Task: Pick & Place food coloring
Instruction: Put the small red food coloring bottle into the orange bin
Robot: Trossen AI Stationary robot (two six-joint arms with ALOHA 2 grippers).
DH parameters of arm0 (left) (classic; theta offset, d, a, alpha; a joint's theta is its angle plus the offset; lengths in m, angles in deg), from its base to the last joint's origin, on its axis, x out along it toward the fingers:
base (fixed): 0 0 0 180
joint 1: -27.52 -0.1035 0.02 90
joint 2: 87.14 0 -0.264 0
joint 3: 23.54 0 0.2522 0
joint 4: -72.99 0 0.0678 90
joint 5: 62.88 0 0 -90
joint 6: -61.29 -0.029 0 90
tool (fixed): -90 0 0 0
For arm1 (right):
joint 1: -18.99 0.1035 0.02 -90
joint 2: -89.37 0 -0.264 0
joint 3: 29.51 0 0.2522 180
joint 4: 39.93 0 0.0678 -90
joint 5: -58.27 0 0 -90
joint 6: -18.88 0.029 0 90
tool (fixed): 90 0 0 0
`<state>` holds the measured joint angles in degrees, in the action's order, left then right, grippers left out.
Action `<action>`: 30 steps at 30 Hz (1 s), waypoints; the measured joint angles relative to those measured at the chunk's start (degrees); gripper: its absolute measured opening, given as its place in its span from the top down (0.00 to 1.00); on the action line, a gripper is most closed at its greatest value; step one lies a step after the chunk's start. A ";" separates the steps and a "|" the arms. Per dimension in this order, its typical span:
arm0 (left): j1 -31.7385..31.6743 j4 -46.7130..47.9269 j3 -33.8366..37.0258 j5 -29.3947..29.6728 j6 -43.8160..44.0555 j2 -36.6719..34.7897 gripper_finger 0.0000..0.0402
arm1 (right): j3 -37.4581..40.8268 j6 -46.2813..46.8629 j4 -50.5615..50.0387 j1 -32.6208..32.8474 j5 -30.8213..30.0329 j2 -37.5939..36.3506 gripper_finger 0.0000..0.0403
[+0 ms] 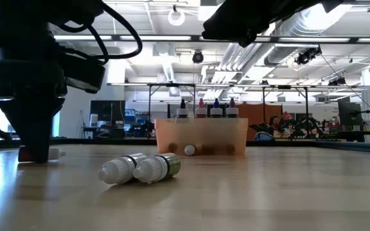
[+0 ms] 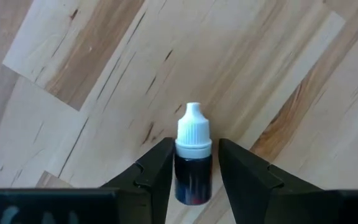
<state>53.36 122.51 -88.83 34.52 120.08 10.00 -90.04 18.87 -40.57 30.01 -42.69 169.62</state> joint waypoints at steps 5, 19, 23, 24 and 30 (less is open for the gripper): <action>0.00 0.45 -0.84 -0.04 -0.02 0.10 0.80 | 0.00 0.01 0.00 0.00 0.00 0.00 0.65; -8.55 2.58 -13.05 9.29 -14.18 0.56 0.83 | 0.00 0.02 0.02 -0.02 0.00 0.00 0.65; -15.30 0.96 -18.84 10.33 -26.35 0.43 0.83 | 0.00 0.02 -0.02 -0.01 0.01 0.00 0.65; -16.88 0.34 -20.00 10.46 -29.18 0.42 0.83 | 0.00 0.02 -0.02 -0.01 0.00 0.00 0.65; -25.61 -3.43 -24.28 7.32 -43.67 0.36 0.83 | 0.00 0.02 -0.06 0.00 0.00 0.00 0.65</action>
<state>27.75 119.08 -113.12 41.84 76.41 10.36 -90.04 18.89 -40.63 30.01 -42.69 169.62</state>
